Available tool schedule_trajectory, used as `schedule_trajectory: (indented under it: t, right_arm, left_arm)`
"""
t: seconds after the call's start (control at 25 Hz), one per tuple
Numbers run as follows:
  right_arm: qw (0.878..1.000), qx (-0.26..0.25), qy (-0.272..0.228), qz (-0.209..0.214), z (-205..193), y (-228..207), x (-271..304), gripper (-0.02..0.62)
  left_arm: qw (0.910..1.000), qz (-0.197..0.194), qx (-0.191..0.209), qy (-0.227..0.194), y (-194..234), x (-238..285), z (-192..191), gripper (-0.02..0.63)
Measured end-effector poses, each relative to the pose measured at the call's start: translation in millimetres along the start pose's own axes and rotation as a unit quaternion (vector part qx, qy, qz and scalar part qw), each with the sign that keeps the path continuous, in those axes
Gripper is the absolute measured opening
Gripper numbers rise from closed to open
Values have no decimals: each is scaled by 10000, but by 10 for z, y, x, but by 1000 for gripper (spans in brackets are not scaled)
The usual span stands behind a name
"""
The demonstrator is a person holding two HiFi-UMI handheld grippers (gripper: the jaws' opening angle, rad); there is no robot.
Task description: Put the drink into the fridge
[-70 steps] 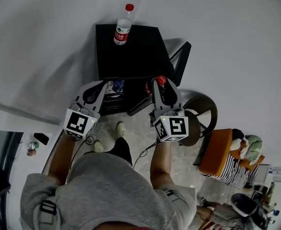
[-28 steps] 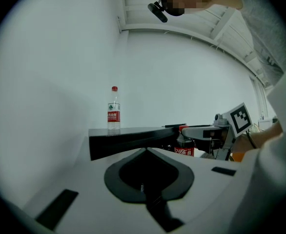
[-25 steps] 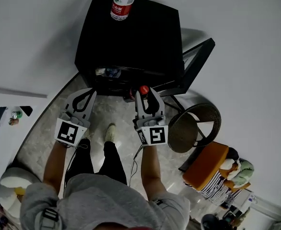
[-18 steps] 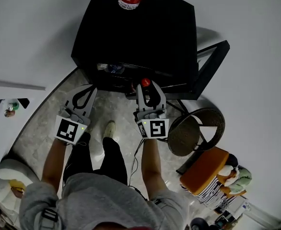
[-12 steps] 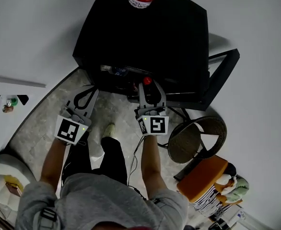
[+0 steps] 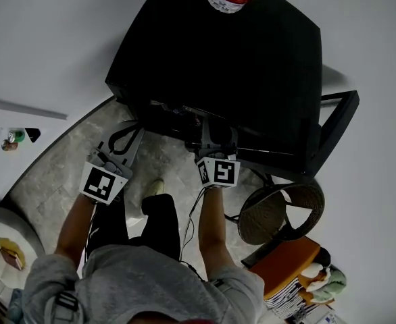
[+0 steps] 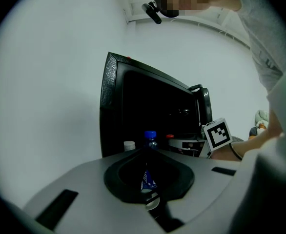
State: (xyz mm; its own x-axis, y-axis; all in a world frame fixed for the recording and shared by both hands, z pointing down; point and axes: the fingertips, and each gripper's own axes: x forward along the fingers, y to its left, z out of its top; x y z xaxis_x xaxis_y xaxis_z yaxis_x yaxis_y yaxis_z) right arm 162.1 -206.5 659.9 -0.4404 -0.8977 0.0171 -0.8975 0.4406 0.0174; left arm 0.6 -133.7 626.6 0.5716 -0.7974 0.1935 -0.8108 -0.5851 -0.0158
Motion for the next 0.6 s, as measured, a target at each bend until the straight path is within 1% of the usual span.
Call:
schedule_trajectory:
  t: [0.28,0.4,0.6]
  right_arm:
    - [10000,8,48,-53,-195,-75,122,146]
    - [9999,36,67,-89,-261,-84,141,146]
    - [9999,-1,31,-97,-275,-69,155,146]
  left_arm:
    - [10000,59,-4,56,53,42,-129,5]
    - [10000,33,68,45,52,62,-137,5]
    - [10000,51,-10,22,43,66,-138,5]
